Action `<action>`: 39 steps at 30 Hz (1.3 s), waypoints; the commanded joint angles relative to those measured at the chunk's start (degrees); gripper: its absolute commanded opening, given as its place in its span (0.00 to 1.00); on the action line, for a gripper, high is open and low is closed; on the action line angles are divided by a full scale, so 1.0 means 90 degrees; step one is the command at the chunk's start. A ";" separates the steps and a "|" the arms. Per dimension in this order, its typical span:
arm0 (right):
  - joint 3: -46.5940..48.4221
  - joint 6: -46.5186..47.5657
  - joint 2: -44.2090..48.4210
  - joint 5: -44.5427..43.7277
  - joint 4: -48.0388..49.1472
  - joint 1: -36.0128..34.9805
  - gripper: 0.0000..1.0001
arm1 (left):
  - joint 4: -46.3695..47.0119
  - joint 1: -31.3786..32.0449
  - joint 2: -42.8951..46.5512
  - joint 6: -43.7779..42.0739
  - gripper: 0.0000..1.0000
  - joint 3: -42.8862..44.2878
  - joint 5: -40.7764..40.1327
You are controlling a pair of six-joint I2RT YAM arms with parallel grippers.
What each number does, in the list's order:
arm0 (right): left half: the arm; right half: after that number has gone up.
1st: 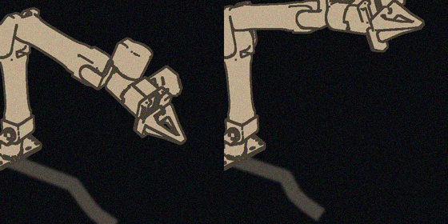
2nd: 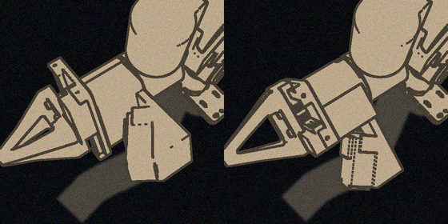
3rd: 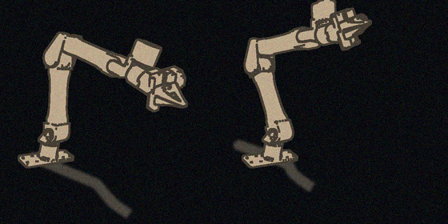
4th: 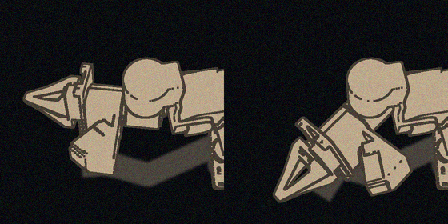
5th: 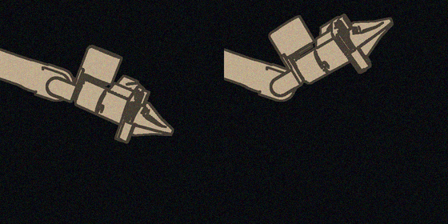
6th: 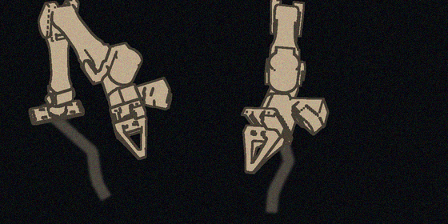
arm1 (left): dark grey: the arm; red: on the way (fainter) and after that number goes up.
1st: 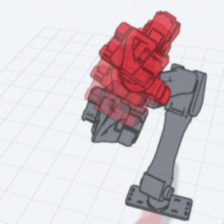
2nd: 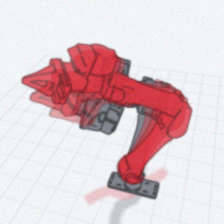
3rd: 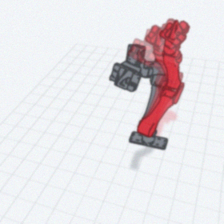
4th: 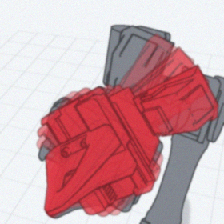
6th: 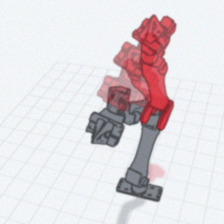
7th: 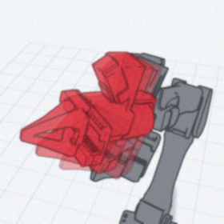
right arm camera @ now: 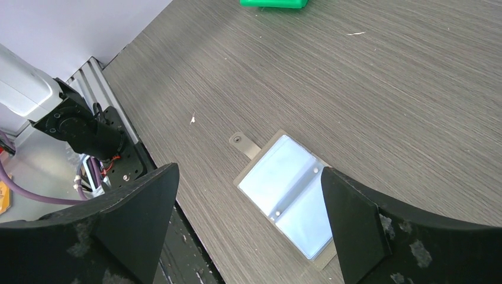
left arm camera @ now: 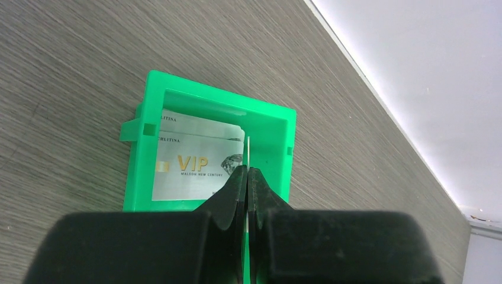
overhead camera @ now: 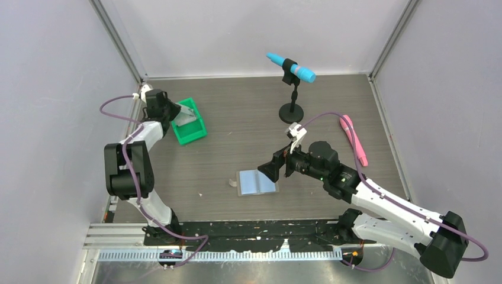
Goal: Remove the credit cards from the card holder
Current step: Place the credit card in the storage box.
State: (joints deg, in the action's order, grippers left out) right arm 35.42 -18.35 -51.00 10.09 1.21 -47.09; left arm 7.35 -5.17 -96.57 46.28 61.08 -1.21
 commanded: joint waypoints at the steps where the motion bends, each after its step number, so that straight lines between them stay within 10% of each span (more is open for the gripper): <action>1: 0.0319 0.0089 -0.0070 -0.0133 0.0196 0.0027 0.99 | 0.0615 -0.0030 -0.0193 -0.0099 0.00 0.0221 0.0027; 14: 0.0476 0.0144 -0.0383 -0.0050 0.0259 0.0063 0.99 | 0.1085 -0.0027 -0.0623 -0.0355 0.01 0.0161 0.0105; 26: 0.0554 0.0144 -0.0513 0.0071 0.0314 0.0094 0.99 | 0.0766 -0.0027 -0.0549 -0.0567 0.22 0.0310 0.0105; 39: 0.0560 0.0095 -0.0408 0.0159 0.0256 0.0105 0.99 | -0.0760 -0.0016 0.0285 -0.0863 0.25 0.0591 -0.0595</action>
State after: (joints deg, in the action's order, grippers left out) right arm 38.09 -17.87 -55.53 10.70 1.52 -46.37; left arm 5.28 -5.17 -98.26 40.01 64.18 -2.50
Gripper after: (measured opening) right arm 0.987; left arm 0.250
